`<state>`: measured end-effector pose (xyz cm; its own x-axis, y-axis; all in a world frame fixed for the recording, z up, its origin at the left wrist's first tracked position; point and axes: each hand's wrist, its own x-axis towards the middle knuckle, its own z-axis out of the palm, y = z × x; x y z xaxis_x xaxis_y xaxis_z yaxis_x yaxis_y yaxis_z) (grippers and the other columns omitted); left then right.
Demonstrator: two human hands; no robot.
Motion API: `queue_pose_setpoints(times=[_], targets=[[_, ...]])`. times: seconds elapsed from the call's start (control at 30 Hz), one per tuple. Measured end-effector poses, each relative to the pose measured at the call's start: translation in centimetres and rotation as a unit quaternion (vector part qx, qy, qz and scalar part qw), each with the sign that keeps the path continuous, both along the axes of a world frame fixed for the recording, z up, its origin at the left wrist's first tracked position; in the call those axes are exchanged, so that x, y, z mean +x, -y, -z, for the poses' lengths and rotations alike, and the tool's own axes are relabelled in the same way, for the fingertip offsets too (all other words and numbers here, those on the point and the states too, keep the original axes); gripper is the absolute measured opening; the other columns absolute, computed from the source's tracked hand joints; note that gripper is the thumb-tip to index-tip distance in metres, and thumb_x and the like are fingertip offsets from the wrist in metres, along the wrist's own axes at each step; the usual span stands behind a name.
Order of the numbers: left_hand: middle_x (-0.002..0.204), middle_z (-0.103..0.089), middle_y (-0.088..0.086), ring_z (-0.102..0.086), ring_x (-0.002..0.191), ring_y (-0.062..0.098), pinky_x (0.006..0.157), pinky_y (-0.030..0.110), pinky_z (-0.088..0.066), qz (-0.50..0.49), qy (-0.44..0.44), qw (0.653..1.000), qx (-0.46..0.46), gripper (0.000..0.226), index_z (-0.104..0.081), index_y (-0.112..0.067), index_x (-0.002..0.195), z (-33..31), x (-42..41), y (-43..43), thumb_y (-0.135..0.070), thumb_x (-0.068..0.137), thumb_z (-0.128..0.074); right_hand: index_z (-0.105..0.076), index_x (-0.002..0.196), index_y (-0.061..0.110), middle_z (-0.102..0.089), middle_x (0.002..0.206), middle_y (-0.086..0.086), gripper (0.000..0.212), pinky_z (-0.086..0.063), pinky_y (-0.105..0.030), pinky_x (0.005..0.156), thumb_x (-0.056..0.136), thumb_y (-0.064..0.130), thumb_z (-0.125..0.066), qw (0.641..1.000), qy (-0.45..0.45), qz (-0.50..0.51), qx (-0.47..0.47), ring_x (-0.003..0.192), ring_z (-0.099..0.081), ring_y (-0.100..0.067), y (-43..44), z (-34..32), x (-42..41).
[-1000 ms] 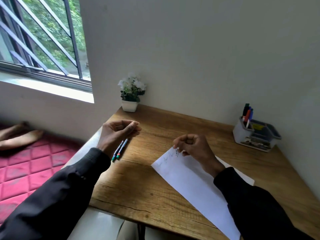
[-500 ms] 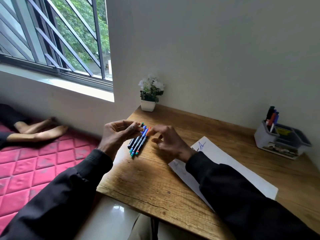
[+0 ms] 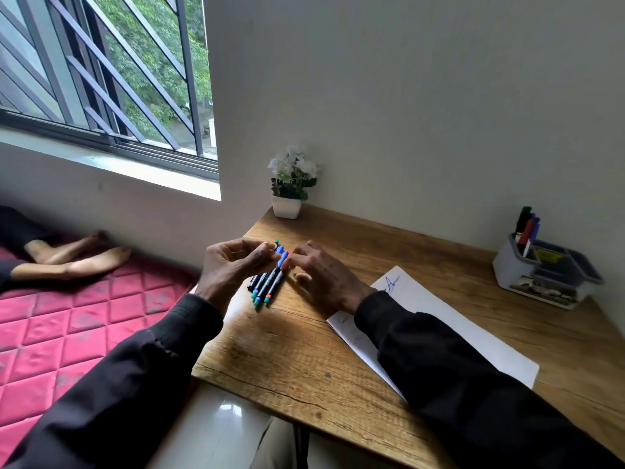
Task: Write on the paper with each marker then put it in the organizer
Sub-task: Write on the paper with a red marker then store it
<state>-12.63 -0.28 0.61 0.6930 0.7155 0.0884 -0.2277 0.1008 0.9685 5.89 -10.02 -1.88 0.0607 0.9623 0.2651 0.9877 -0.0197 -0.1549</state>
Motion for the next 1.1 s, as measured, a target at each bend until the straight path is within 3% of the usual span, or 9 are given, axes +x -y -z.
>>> queue_pose_setpoints(times=[0.17, 0.23, 0.43, 0.53, 0.63, 0.7, 0.9, 1.0, 1.1], targets=[[0.096, -0.076, 0.023, -0.075, 0.091, 0.029, 0.085, 0.031, -0.061, -0.004, 0.001, 1.000, 0.008, 0.027, -0.069, 0.008, 0.110, 0.3, 0.1, -0.2, -0.008, 0.089, -0.071, -0.068, 0.107, 0.016, -0.065, 0.117, -0.005, 0.016, -0.056, -0.042, 0.086, 0.099, 0.027, -0.059, 1.000, 0.018, -0.022, 0.000, 0.110, -0.052, -0.022, -0.3, -0.2, -0.3], [0.095, -0.076, 0.022, -0.075, 0.089, 0.026, 0.084, 0.030, -0.061, -0.003, 0.002, 1.000, 0.010, 0.026, -0.069, 0.007, 0.110, 0.3, 0.1, -0.3, -0.009, 0.089, -0.070, -0.067, 0.101, 0.018, -0.065, 0.109, -0.003, 0.005, -0.056, -0.042, 0.081, 0.097, 0.022, -0.066, 0.999, 0.025, -0.025, 0.008, 0.105, -0.052, -0.019, 0.0, -0.4, 0.1], [0.096, -0.075, 0.024, -0.075, 0.089, 0.028, 0.083, 0.028, -0.061, 0.015, 0.012, 1.000, -0.013, 0.025, -0.070, 0.008, 0.108, 0.6, 1.3, 0.4, -0.007, 0.089, -0.071, -0.070, 0.097, 0.014, -0.066, 0.104, -0.005, 0.011, -0.051, -0.033, 0.078, 0.090, 0.006, -0.074, 1.000, -0.006, -0.003, 0.025, 0.101, -0.052, -0.017, 2.6, -0.7, 2.0], [0.098, -0.076, 0.022, -0.075, 0.093, 0.031, 0.084, 0.029, -0.061, 0.027, 0.015, 0.999, -0.014, 0.023, -0.071, 0.006, 0.108, 0.6, 2.5, 1.2, -0.009, 0.090, -0.070, -0.068, 0.101, 0.013, -0.064, 0.100, 0.002, 0.016, -0.044, -0.015, 0.078, 0.093, -0.001, -0.068, 0.989, -0.106, 0.061, 0.082, 0.094, -0.054, -0.011, 4.8, -1.4, 3.1], [0.097, -0.077, 0.018, -0.075, 0.095, 0.030, 0.087, 0.031, -0.060, 0.034, 0.016, 0.999, 0.010, 0.022, -0.072, 0.004, 0.107, 0.5, 4.0, 2.3, -0.010, 0.090, -0.071, -0.067, 0.114, 0.014, -0.065, 0.098, 0.006, 0.019, -0.046, -0.010, 0.073, 0.099, 0.003, -0.062, 0.937, -0.286, 0.141, 0.142, 0.086, -0.059, 0.001, 7.4, -2.5, 3.6], [0.098, -0.078, 0.012, -0.075, 0.097, 0.026, 0.088, 0.031, -0.060, 0.043, 0.002, 0.998, 0.053, 0.021, -0.074, -0.001, 0.106, 0.5, 5.0, 3.1, -0.013, 0.089, -0.073, -0.067, 0.122, 0.012, -0.069, 0.101, 0.001, 0.022, -0.053, -0.017, 0.074, 0.102, 0.006, -0.059, 0.887, -0.404, 0.148, 0.169, 0.087, -0.066, -0.004, 9.1, -2.7, 3.6], [0.107, -0.077, -0.001, -0.073, 0.101, 0.016, 0.089, 0.036, -0.060, 0.128, -0.049, 0.975, 0.172, 0.030, -0.076, -0.015, 0.112, 1.0, 7.8, 5.1, -0.017, 0.083, -0.081, -0.075, 0.104, 0.010, -0.078, 0.100, -0.010, 0.012, -0.059, -0.033, 0.086, 0.094, 0.008, -0.071, 0.770, -0.568, 0.145, 0.253, 0.090, -0.073, -0.024, 12.7, -2.3, 3.2], [0.104, -0.078, -0.003, -0.073, 0.097, 0.010, 0.084, 0.028, -0.060, 0.150, -0.047, 0.956, 0.249, 0.027, -0.077, -0.013, 0.110, 0.7, 8.7, 6.3, -0.013, 0.083, -0.080, -0.074, 0.103, 0.001, -0.075, 0.094, -0.015, 0.016, -0.058, -0.036, 0.081, 0.090, 0.011, -0.076, 0.766, -0.576, 0.120, 0.261, 0.085, -0.072, -0.028, 13.5, -2.2, 2.6], [0.100, -0.078, -0.004, -0.072, 0.092, 0.004, 0.075, 0.017, -0.056, 0.146, -0.013, 0.938, 0.314, 0.025, -0.077, -0.007, 0.108, 0.5, 9.2, 7.2, -0.006, 0.084, -0.078, -0.072, 0.096, 0.000, -0.068, 0.080, -0.019, 0.011, -0.054, -0.033, 0.062, 0.094, 0.011, -0.072, 0.771, -0.582, 0.102, 0.240, 0.070, -0.063, -0.028, 14.0, -2.4, 2.0]])
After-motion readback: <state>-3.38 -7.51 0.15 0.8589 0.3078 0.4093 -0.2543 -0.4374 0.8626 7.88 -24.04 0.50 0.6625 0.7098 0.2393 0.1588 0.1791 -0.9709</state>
